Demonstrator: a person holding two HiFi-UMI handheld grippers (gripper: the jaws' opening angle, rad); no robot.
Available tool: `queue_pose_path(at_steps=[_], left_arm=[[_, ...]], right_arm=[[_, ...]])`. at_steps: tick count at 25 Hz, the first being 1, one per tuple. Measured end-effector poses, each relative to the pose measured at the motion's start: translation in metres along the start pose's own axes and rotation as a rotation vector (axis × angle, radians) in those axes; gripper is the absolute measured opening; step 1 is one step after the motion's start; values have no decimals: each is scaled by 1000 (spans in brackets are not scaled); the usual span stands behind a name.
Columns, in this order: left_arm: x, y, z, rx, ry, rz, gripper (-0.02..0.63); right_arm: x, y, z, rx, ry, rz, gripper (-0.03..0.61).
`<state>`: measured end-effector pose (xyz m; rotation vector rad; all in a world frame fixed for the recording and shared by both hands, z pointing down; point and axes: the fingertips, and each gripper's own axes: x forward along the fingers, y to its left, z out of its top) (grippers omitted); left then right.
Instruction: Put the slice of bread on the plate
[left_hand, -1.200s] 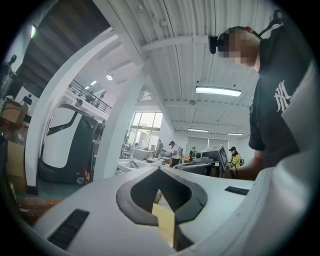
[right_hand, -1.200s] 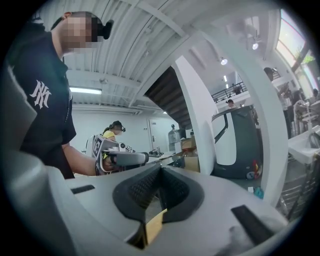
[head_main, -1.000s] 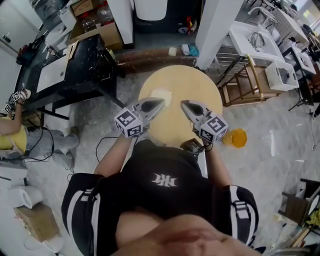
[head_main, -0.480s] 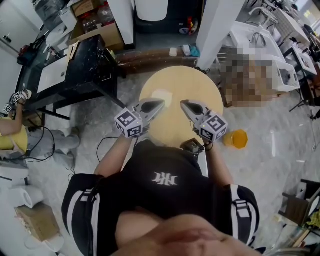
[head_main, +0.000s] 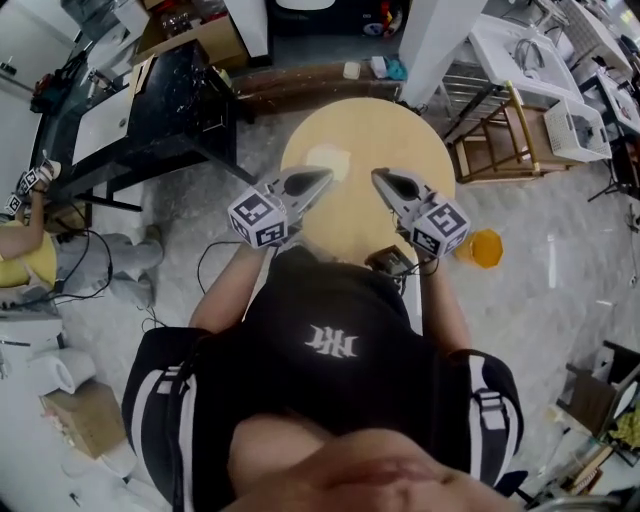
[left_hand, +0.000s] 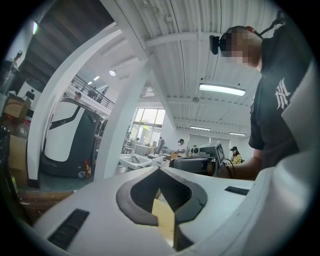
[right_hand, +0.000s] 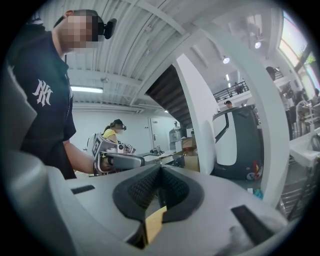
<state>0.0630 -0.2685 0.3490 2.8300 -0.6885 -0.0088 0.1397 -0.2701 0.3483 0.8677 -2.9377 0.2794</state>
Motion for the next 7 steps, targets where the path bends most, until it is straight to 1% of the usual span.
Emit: queue_pose_path(at_steps=[3, 7], left_arm=[[2, 4, 4, 24, -8, 6, 8], [-3, 14, 3, 40, -22, 18, 8]], right_arm=[[-1, -9, 17, -61, -42, -4, 3], [9, -14, 21, -110, -52, -3, 3]])
